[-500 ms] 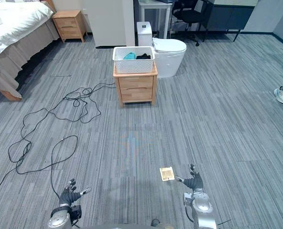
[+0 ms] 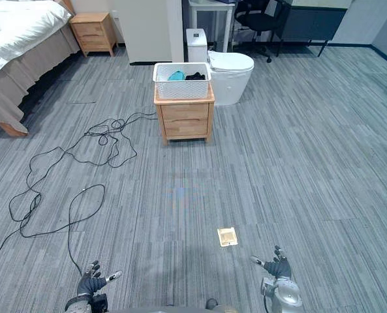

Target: Pick up the laundry basket with both hands and put the clothes into the washing machine.

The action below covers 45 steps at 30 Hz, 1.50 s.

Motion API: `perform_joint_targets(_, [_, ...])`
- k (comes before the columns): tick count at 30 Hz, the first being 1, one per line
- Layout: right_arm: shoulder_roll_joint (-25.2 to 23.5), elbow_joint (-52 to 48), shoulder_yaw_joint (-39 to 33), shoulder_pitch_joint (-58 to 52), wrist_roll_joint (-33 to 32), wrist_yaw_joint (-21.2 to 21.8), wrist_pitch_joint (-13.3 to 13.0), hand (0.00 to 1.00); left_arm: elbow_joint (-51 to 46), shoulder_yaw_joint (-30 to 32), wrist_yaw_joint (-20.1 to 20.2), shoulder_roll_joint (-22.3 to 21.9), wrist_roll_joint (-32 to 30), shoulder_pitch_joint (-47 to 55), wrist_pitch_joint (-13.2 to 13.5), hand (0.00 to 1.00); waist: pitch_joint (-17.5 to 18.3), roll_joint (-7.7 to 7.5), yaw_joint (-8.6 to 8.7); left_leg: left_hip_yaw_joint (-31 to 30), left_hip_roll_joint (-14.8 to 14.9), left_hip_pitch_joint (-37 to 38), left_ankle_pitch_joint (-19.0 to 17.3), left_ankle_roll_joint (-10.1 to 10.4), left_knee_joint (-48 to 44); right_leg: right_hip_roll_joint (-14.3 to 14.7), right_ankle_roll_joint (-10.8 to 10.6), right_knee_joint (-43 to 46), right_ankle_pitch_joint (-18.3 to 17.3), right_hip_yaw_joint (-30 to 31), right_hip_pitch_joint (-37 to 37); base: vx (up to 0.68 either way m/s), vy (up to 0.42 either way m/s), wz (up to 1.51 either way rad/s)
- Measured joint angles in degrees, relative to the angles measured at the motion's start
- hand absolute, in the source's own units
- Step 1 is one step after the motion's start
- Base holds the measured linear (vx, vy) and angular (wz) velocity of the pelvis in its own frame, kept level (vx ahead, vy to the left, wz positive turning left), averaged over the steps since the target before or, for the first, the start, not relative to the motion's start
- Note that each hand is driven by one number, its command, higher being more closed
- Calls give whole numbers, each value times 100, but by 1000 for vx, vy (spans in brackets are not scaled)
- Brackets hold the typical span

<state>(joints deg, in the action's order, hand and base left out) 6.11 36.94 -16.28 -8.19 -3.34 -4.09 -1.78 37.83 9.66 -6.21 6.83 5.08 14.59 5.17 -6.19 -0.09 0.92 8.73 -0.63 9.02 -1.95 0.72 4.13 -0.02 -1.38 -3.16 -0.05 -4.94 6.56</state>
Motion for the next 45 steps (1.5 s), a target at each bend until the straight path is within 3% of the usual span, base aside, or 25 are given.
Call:
perform_joint_targets(8, [-15,0,-121,195,-180,-91,-3,0,-34,-2,-11,-17,112,-6,0,0,-16,-11,-6,157,1,-185,-11,1,-23,-1,0,13,0,91,-219,-16,-15,-7])
perform_joint_targets(12, [-20,-4,-113,361,-192,-118,-3,0,-272,4,-34,-27,155,0,-3,0,-106,-26,-61,465,67,-635,-341,-146,-472,25,2,160,-6,365,-616,-31,-5,-34])
perform_joint_targets(14, [-4,-23,-68,441,-268,-136,-3,0,-427,7,-46,-59,163,13,-12,0,-157,17,-172,732,149,-889,-749,-168,-936,35,-55,877,-414,538,-1095,12,24,-61])
perform_joint_targets(17, [-16,-24,-4,368,-290,-148,45,0,-675,5,-86,-50,219,1,-24,0,-308,-75,-107,803,29,-966,-1261,-334,-1424,-208,-127,2493,-1157,442,-1702,73,58,-13])
perform_joint_targets(18, [-19,-68,84,386,-289,-163,61,0,-699,-1,-144,-46,220,-8,-24,0,-414,-76,-74,786,15,-802,-1377,-421,-1461,-318,-193,3511,-1183,218,-2089,189,103,-4])
perform_joint_targets(20, [-76,-236,189,310,-286,-176,65,0,-695,-12,-164,17,223,-14,-37,0,-534,-53,1,702,27,-566,-1526,-495,-1523,-430,-170,4388,-1406,-139,-2609,295,93,1])
perform_joint_targets(23, [-72,-367,243,307,-286,-185,65,0,-694,-14,-184,71,253,-66,-37,0,-584,-24,37,603,71,-106,-1710,-391,-1382,-402,-167,3874,-1389,-490,-3120,401,47,15])
perform_joint_targets(24, [-51,-429,268,313,-286,-188,57,0,-687,-18,-191,64,292,-122,-36,0,-609,16,125,526,138,46,-1719,-361,-1286,-343,-171,3517,-1292,-588,-3235,634,-23,69])
perform_joint_targets(25, [35,-457,307,351,-287,-185,55,0,-673,-22,-232,25,326,-247,-35,0,-710,151,215,368,321,334,-1759,-254,-1172,-157,-17,2772,-856,-742,-3394,589,-49,69])
perform_joint_targets(27, [109,-481,355,256,-286,-185,40,0,-675,-19,-271,31,323,-322,-28,0,-717,146,271,217,373,567,-1856,43,-1110,-10,121,2071,-164,-751,-3478,677,-84,63])
perform_joint_targets(28, [232,-553,390,155,-285,-185,39,0,-591,-36,-267,-49,322,-373,-27,0,-714,226,331,102,487,891,-1989,281,-1121,46,609,2405,425,-755,-3559,706,-106,44])
perform_joint_targets(29, [251,-551,392,175,-284,-181,49,0,-587,-49,-268,-86,320,-385,-32,0,-719,328,297,106,568,911,-1972,324,-1153,81,590,2578,353,-811,-3601,706,-135,35])
perform_joint_targets(30, [195,-648,399,198,-282,-177,47,0,-589,-55,-254,-121,319,-432,-27,0,-743,377,321,128,660,744,-1754,693,-1662,27,708,3023,-172,-872,-3653,850,-219,15])
perform_joint_targets(31, [136,-695,486,193,-280,-97,61,0,-593,-43,-258,-212,319,-452,-29,0,-773,376,318,164,783,234,-1080,775,-3073,-15,761,3157,-588,-875,-3367,707,-198,20])
perform_joint_targets(32, [124,-698,507,191,-280,-88,62,0,-596,-36,-256,-240,319,-443,-29,0,-784,377,309,172,830,106,-887,753,-3419,-12,774,3116,-636,-873,-3250,714,-219,25])
perform_joint_targets(33, [82,-777,561,158,-281,-71,65,0,-630,-23,-250,-362,319,-432,-27,0,-861,421,277,217,1213,-490,-565,758,-5074,70,776,2765,-748,-910,-2616,413,-112,21])
perform_joint_targets(34, [30,-896,557,117,-282,-74,68,0,-692,-25,-242,-411,318,-423,-26,0,-902,433,250,290,1405,-804,-609,684,-5797,140,783,2529,-753,-922,-2248,796,-189,25])
perform_joint_targets(35, [-89,-1242,560,21,-293,-95,49,0,-843,-25,-217,-477,319,-385,-25,0,-985,362,133,498,1602,-1321,-759,438,-6778,217,790,2030,-821,-888,-1551,625,-131,10])
perform_joint_targets(36, [-156,-1457,581,1,-299,-106,17,0,-1019,-23,-181,-523,319,-302,-26,0,-1040,273,15,723,1700,-1831,-901,215,-7072,249,773,1599,-865,-813,-934,606,-114,-2])
perform_joint_targets(38, [-142,-1655,604,-6,-308,-118,9,0,-1223,-20,-136,-600,321,-169,-27,0,-1026,249,-222,1046,1767,-2531,-1144,107,-6660,312,743,1073,-888,-643,-329,580,-36,-34])
perform_joint_targets(39, [-122,-1688,599,39,-308,-122,19,0,-1324,-11,-136,-622,320,-86,-30,0,-1033,250,-352,1116,1692,-2981,-1203,12,-5983,323,687,872,-969,-560,-32,641,9,-39])
perform_joint_targets(40, [-119,-1694,599,75,-307,-124,32,0,-1356,-4,-135,-626,318,-49,-35,0,-1041,241,-369,1109,1617,-3169,-1202,12,-5545,306,666,815,-1028,-524,101,573,70,-29])
perform_joint_targets(43, [-95,-1748,610,3,-297,-150,40,0,-1651,-18,-147,-699,318,248,-40,0,-997,154,-519,611,1063,-3351,-804,522,-2543,138,294,641,-1589,-330,748,592,177,-39])
perform_joint_targets(44, [-108,-1731,610,-7,-292,-179,39,0,-1645,-15,-147,-690,318,284,-43,0,-942,198,-516,547,1035,-3347,-530,406,-2465,104,237,687,-1725,-281,862,757,318,-39])
perform_joint_targets(45, [-242,-1499,611,-50,-286,-207,53,0,-1616,-34,-152,-610,308,316,-70,0,-736,-144,-508,603,805,-3350,-164,177,-2763,-266,66,934,-2056,-223,911,714,260,-37])
